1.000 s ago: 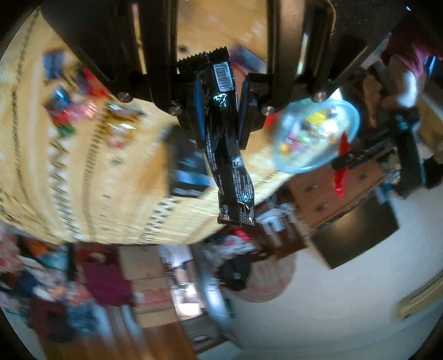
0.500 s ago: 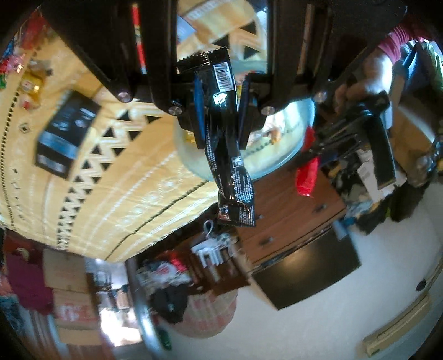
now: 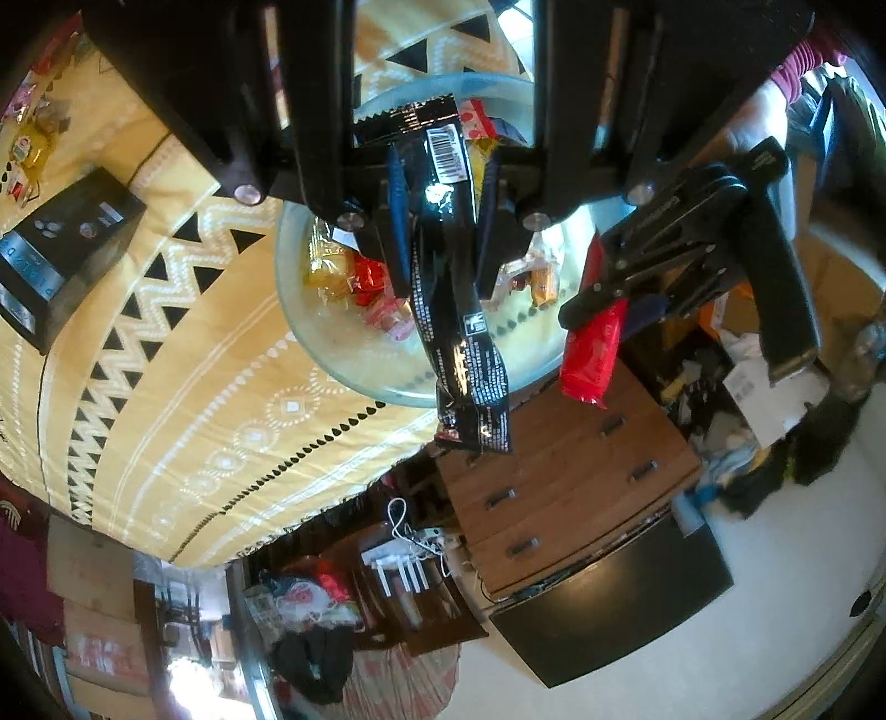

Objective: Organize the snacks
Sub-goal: 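Hold both packets above the bowl, then open both tools to drop them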

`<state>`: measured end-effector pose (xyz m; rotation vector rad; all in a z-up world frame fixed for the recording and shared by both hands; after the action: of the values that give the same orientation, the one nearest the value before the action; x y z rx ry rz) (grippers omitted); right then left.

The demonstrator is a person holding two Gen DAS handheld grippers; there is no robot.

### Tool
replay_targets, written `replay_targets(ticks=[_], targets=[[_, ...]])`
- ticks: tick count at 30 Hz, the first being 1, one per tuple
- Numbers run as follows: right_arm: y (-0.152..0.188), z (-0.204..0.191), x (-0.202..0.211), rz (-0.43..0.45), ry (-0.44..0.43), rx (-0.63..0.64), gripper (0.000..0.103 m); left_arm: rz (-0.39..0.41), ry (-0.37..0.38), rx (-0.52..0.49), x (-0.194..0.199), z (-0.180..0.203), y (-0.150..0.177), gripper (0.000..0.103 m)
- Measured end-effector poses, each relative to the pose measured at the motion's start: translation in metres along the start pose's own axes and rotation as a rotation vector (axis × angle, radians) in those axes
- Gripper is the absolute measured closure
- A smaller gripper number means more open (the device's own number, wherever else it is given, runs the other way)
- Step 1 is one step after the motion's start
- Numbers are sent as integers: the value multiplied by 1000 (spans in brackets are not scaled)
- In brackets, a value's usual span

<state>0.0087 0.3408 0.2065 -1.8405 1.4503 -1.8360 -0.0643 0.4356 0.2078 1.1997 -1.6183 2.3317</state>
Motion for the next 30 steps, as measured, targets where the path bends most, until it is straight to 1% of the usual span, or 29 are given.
replay_targets(ticks=[5,13,30], targets=[[-4,-7,-9,-14,1,12,81,-16,-1,4,-8,-3,1,50],[-9,-14,-15,-16,1,23,81,-25,-4,7,-10,-1,-1,51],[-10,-15,-18,-18,1,27,81,-32,-4,9,-14,-3,-1,51]])
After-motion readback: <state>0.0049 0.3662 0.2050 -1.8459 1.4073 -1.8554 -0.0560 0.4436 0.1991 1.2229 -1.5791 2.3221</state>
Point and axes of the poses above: each gripper's, at about its wrist camera, not at the fingertips, and x roughly against the way its jaws point, z to its right, y to its underside, the point moved 4 cm from there along -x, roughly the way its jaws point, and after that the axes turned 6 degrees about x, right-handed, at the moved point
